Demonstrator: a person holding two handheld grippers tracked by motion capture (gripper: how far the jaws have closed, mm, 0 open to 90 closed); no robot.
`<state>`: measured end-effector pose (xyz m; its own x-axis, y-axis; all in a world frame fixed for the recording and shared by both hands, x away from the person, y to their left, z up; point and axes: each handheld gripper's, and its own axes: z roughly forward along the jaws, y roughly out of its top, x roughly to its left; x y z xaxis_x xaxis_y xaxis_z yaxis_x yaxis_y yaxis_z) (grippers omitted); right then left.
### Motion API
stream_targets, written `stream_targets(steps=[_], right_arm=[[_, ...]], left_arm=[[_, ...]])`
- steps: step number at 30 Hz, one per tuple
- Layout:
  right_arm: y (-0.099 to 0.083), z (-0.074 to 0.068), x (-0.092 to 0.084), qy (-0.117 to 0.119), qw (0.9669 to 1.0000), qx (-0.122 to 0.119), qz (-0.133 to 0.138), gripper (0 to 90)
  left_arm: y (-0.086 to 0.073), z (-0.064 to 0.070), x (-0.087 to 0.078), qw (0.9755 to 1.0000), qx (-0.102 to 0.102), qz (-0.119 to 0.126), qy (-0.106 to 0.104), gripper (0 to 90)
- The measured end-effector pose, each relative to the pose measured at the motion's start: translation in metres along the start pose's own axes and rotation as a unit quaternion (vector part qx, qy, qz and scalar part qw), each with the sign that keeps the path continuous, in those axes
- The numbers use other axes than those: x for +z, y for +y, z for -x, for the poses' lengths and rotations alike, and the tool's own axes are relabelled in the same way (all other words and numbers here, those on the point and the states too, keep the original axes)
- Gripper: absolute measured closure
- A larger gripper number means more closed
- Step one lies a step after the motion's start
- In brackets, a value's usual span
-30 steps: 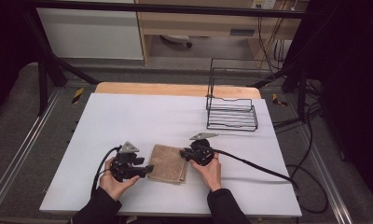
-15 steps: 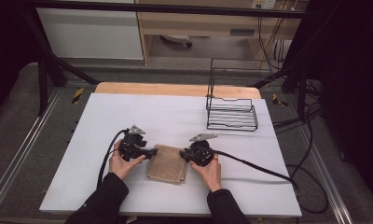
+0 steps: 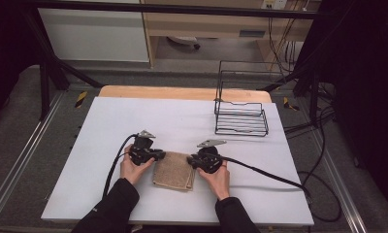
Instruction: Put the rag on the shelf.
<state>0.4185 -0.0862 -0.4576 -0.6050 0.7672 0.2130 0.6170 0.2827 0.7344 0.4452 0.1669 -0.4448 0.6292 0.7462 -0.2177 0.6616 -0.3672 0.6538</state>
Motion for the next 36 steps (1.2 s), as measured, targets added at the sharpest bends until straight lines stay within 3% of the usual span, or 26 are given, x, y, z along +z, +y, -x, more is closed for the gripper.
stream_targets(steps=[3,6,11,16,25,30,36], right_arm=[[0.0034,0.0016,-0.0042,-0.008,1.0,0.0,0.001,62.3],[0.0061,0.0029,-0.0064,-0.012,0.9999,0.001,0.008,60.6],[0.0077,0.0056,-0.0032,-0.016,0.9998,0.015,-0.002,61.0],[0.0063,0.0058,0.0005,-0.009,0.9996,0.025,-0.008,64.4],[0.0063,0.0047,0.0027,0.017,0.9983,0.052,-0.019,81.4],[0.0067,0.005,0.0027,0.019,0.998,0.057,-0.02,83.6],[0.0078,0.0052,0.0013,0.022,0.9981,0.055,-0.017,84.4]], left_arm=[[-0.0003,0.0004,0.0004,1.0,0.003,0.0,0.0,79.6],[-0.0008,0.0006,0.001,1.0,0.005,0.001,-0.002,80.2],[-0.0013,0.0013,0.0015,1.0,0.009,0.001,-0.002,80.9],[-0.0015,0.0004,0.0016,1.0,0.009,0.001,-0.004,81.0],[-0.0018,0.0018,0.0014,0.9998,0.022,0.0,0.0,81.1],[-0.0013,0.0011,0.0009,0.9999,0.01,0.001,-0.005,83.8],[-0.0013,0.0002,-0.0037,0.9999,0.009,0.008,-0.009,85.5]])
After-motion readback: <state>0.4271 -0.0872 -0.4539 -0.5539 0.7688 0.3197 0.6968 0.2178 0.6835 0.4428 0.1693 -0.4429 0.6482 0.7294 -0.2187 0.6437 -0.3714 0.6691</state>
